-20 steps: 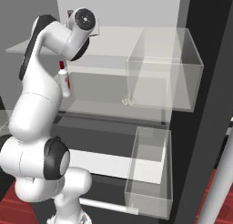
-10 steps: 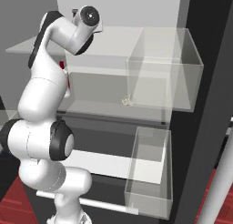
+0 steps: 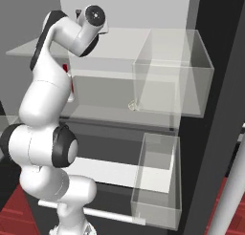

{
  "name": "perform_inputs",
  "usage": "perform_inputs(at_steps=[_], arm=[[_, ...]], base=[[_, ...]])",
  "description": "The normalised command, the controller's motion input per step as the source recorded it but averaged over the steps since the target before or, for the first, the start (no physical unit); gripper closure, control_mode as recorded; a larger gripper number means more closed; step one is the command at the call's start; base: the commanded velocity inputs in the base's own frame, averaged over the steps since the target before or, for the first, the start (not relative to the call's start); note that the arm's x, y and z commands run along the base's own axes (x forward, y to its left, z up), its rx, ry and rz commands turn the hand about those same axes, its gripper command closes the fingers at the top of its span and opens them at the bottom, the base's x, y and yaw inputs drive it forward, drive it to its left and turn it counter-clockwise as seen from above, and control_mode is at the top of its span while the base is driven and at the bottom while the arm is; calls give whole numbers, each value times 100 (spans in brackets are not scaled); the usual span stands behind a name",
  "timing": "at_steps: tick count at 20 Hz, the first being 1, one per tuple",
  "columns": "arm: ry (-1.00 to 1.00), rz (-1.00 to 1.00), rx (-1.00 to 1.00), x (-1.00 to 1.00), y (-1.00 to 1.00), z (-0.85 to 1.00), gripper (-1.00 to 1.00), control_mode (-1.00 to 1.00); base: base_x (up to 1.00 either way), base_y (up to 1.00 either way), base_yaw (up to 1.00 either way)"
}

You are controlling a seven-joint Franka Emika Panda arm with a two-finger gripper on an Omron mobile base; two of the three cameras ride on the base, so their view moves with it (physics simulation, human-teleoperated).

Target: Place the ketchup and mayonnaise from the counter to the top shelf of the fridge. If the existing items in the fridge are on the top shelf, move them to other shelves.

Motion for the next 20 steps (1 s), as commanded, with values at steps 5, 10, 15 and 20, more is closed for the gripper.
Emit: perform_inputs(at_steps=[5, 10, 15, 20], arm=[[-1, 0, 0, -3, 0, 0, -100, -100], [-9, -6, 0, -65, -3, 0, -100, -100], [-13, -15, 0, -100, -19, 0, -100, -100], [-13, -20, 0, -100, -28, 0, -100, -100]], base=[[0, 0, 0], [0, 0, 0], [0, 0, 0], [0, 0, 0]])
